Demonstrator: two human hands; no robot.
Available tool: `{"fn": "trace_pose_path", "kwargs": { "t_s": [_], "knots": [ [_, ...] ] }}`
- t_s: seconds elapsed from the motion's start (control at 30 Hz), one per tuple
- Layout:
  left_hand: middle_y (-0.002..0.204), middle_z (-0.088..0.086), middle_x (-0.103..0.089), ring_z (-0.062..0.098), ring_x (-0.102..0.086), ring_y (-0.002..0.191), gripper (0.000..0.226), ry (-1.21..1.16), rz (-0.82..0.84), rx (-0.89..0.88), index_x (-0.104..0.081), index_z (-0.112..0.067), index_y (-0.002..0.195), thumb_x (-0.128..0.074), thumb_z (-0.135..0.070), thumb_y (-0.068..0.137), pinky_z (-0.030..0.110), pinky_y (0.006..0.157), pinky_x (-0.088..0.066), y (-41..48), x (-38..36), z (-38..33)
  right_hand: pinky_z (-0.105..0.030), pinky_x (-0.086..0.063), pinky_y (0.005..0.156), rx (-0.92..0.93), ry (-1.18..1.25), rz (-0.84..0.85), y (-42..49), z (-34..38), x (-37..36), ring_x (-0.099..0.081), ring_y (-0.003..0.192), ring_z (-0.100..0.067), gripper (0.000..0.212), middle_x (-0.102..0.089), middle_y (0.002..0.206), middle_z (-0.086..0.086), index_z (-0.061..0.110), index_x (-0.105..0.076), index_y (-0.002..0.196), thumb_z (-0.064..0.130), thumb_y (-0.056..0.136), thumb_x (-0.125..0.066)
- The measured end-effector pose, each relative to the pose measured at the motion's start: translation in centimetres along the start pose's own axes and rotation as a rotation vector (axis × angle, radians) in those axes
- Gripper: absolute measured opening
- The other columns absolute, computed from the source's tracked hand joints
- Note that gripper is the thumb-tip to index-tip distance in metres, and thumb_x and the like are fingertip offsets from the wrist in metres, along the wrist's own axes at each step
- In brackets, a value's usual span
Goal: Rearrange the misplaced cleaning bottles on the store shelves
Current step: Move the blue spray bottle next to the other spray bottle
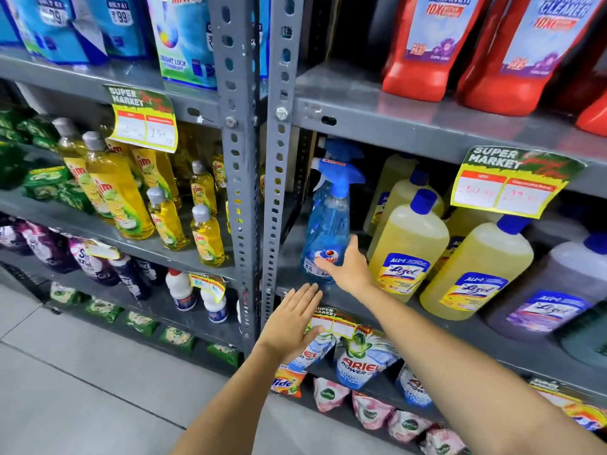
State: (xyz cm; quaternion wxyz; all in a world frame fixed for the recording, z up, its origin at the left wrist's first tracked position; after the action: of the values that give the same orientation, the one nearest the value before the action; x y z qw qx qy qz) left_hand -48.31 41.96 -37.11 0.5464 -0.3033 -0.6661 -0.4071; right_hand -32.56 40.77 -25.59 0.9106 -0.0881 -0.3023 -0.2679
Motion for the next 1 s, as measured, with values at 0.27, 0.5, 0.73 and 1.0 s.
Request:
{"fn": "trace_pose_path", "kwargs": {
  "t_s": [0.27, 0.5, 0.73, 1.0],
  "knots": [
    [0.162, 0.005, -0.003, 0.02, 0.007, 0.149, 0.071, -0.009, 0.011, 0.01, -0.009, -0.01, 0.156, -0.018, -0.056, 0.102, 0.038, 0.119, 0.004, 0.0, -0.3, -0.1, -0.038, -0.051, 0.097, 0.097, -0.046, 0.027, 1.3, 2.0, 2.1, -0.062, 0.119, -0.025, 0.074, -0.064, 0.13, -0.007, 0.015, -0.044, 0.128, 0.021, 0.07, -0.089],
    [0.162, 0.005, -0.004, 0.02, 0.005, 0.149, 0.071, -0.007, 0.001, 0.018, -0.011, -0.01, 0.156, -0.022, -0.057, 0.103, 0.037, 0.119, 0.005, -0.1, -0.4, -0.2, -0.038, -0.053, 0.096, 0.136, -0.125, 0.006, 0.8, 2.3, 1.6, -0.062, 0.121, -0.027, 0.074, -0.063, 0.134, -0.008, 0.015, -0.039, 0.134, 0.028, 0.076, -0.084],
    [0.162, 0.007, -0.011, 0.022, -0.001, 0.149, 0.07, -0.014, 0.004, 0.022, -0.015, -0.009, 0.155, -0.026, -0.055, 0.104, 0.039, 0.118, 0.0, -0.1, -0.4, -0.2, -0.043, -0.054, 0.097, 0.143, -0.15, 0.037, 1.0, 2.1, 1.7, -0.061, 0.122, -0.026, 0.076, -0.061, 0.136, -0.007, 0.017, -0.037, 0.138, 0.028, 0.078, -0.082],
    [0.161, 0.008, -0.013, 0.023, -0.005, 0.149, 0.07, -0.004, 0.028, 0.021, -0.017, -0.008, 0.154, -0.024, -0.056, 0.104, 0.039, 0.117, -0.001, -0.1, -0.1, -0.2, -0.046, -0.053, 0.099, 0.131, -0.146, 0.08, 1.5, 1.6, 1.8, -0.058, 0.126, -0.024, 0.083, -0.058, 0.141, -0.005, 0.019, -0.032, 0.144, 0.03, 0.078, -0.082]
  ]
}}
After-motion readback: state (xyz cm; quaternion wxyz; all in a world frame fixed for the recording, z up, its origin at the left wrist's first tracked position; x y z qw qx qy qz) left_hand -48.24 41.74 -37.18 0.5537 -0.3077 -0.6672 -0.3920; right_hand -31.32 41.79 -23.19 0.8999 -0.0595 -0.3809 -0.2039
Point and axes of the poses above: each hand's wrist, its own y-axis towards the middle knuckle, its own x-axis out of the back of the hand, z = x × y, the point moved 2 cm from there along y, towards the middle knuckle
